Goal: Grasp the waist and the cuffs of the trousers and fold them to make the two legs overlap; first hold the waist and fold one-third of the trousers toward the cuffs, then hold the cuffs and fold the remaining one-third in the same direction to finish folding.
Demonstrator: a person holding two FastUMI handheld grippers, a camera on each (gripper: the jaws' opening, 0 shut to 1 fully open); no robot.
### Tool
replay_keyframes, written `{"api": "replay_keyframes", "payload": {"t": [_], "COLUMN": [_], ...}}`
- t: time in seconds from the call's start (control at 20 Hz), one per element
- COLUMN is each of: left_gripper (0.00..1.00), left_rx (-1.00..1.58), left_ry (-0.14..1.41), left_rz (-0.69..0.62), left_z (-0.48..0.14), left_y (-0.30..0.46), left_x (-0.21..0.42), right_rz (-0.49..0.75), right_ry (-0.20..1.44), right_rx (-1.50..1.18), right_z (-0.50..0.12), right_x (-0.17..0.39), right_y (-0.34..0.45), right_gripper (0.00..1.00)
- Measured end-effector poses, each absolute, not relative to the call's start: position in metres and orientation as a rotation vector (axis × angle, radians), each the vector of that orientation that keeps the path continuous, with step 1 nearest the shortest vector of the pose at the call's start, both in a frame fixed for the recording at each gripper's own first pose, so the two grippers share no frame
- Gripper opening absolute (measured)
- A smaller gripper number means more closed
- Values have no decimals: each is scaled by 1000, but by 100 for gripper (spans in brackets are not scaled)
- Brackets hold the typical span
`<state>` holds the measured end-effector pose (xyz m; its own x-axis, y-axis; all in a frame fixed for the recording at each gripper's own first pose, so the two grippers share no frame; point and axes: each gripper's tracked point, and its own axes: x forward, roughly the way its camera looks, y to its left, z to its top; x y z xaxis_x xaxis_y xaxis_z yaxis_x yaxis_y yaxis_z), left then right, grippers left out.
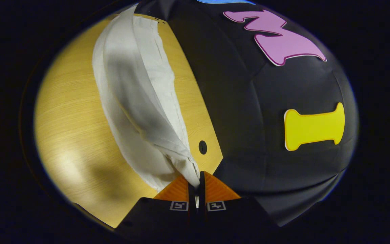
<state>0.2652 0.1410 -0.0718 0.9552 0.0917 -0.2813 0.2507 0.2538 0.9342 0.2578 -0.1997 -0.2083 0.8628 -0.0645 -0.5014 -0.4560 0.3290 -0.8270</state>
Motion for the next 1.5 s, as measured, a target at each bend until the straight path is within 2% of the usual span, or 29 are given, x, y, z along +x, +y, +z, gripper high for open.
{"api": "replay_keyframes", "payload": {"t": [0.2, 0.4, 0.6, 0.75, 0.9, 0.95, 1.05, 1.1, 1.15, 1.3, 1.5], "left_gripper": [6, 6, 6, 6, 7, 14, 55, 75, 95, 95, 95], "left_rx": [1314, 1114, 1056, 973, 924, 890, 852, 836, 814, 700, 492], "left_ry": [318, 405, 447, 480, 522, 519, 509, 507, 495, 436, 419], "left_rz": [-116, -60, -72, -63, -121, -138, -127, -117, -105, -49, 41], "left_z": [-63, -86, -116, -135, -153, -153, -150, -144, -141, -119, -105], "left_y": [132, 130, 114, 111, 100, 96, 100, 101, 103, 110, 135], "left_x": [325, 383, 420, 433, 426, 424, 419, 411, 407, 386, 337], "right_rz": [204, 178, 124, 124, 151, 157, 143, 117, 84, -5, -100], "right_ry": [473, 486, 581, 617, 707, 738, 758, 740, 727, 702, 647], "right_rx": [-1151, -1099, -999, -935, -831, -774, -632, -550, -458, -150, 94], "right_z": [-198, -215, -245, -240, -251, -253, -253, -247, -243, -228, -215], "right_x": [304, 349, 368, 366, 361, 356, 354, 354, 354, 342, 334], "right_y": [-196, -187, -201, -210, -226, -229, -230, -229, -226, -228, -245], "right_gripper": [5, 5, 5, 5, 15, 43, 100, 96, 98, 98, 98]}}
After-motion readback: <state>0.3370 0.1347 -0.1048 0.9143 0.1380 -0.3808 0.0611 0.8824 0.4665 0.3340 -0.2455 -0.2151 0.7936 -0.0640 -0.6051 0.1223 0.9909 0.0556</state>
